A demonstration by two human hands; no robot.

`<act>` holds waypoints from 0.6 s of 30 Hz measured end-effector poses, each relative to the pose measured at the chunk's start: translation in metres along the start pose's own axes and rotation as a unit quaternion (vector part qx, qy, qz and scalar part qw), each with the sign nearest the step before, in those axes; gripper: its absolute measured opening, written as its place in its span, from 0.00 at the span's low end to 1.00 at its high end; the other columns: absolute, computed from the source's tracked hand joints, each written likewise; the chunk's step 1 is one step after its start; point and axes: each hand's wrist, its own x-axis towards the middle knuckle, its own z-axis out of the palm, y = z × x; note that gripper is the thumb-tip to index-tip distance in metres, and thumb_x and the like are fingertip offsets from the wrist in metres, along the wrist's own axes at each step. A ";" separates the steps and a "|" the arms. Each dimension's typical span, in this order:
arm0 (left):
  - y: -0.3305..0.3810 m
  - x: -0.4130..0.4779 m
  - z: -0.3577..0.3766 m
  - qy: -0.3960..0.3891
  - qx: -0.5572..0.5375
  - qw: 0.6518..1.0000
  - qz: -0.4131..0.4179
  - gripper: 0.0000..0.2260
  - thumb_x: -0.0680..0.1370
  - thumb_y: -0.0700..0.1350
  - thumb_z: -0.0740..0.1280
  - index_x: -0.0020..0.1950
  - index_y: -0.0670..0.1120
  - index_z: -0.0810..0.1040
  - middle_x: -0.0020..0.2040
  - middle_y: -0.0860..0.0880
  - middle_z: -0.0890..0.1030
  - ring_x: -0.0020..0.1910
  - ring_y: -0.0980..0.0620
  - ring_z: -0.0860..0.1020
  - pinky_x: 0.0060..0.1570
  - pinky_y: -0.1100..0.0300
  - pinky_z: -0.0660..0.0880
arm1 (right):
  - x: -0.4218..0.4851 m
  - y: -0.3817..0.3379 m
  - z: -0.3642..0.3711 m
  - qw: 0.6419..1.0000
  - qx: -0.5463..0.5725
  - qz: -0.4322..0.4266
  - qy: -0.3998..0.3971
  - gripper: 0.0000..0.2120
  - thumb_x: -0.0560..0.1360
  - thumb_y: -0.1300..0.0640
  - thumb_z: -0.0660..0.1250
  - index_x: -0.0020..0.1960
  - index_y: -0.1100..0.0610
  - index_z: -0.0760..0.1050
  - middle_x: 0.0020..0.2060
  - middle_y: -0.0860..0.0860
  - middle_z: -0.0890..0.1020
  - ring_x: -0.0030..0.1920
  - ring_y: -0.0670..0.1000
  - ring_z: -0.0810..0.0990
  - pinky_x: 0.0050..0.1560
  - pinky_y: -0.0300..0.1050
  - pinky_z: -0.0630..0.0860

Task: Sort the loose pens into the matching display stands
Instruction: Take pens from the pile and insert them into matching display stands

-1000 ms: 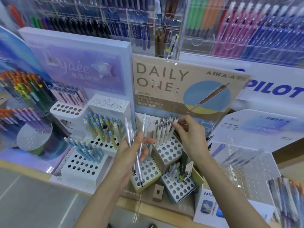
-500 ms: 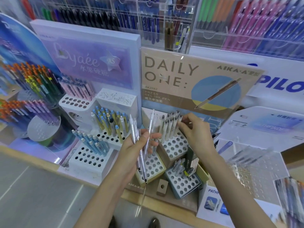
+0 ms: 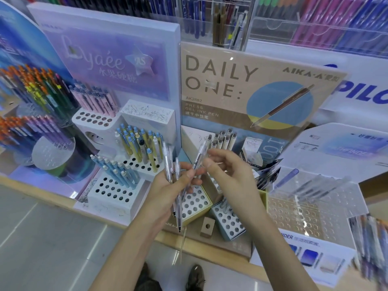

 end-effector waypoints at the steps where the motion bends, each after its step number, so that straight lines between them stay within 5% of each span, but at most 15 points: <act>1: -0.002 -0.001 -0.002 0.001 0.000 1.000 -0.004 0.06 0.72 0.39 0.66 0.49 0.42 0.74 0.39 0.48 0.85 0.34 0.55 0.82 0.34 0.66 0.76 | 0.001 0.001 0.004 0.999 0.025 0.022 -0.011 0.08 0.75 0.53 0.69 0.54 0.48 0.77 0.46 0.46 0.81 0.48 0.46 0.80 0.51 0.40 0.76; 6: -0.009 -0.010 -0.017 -0.009 0.021 1.000 -0.020 0.11 0.67 0.42 0.69 0.48 0.41 0.77 0.38 0.47 0.84 0.37 0.52 0.83 0.34 0.65 0.76 | -0.005 0.009 0.018 0.997 0.060 0.040 -0.003 0.07 0.72 0.57 0.72 0.48 0.51 0.76 0.41 0.49 0.80 0.41 0.43 0.76 0.42 0.31 0.73; 10: -0.015 -0.017 -0.026 -0.026 0.042 0.999 -0.020 0.09 0.67 0.41 0.69 0.45 0.42 0.77 0.36 0.48 0.84 0.38 0.53 0.84 0.35 0.65 0.77 | -0.014 0.019 0.031 0.996 0.065 0.056 0.024 0.07 0.72 0.58 0.72 0.49 0.55 0.77 0.41 0.54 0.81 0.42 0.49 0.79 0.45 0.40 0.76; 18: -0.030 -0.020 -0.052 -0.018 0.053 0.998 -0.014 0.09 0.74 0.47 0.63 0.49 0.44 0.76 0.49 0.47 0.85 0.51 0.50 0.83 0.48 0.62 0.79 | -0.024 0.038 0.028 0.994 0.003 0.024 0.107 0.05 0.78 0.58 0.65 0.52 0.56 0.78 0.40 0.49 0.81 0.39 0.45 0.79 0.40 0.37 0.74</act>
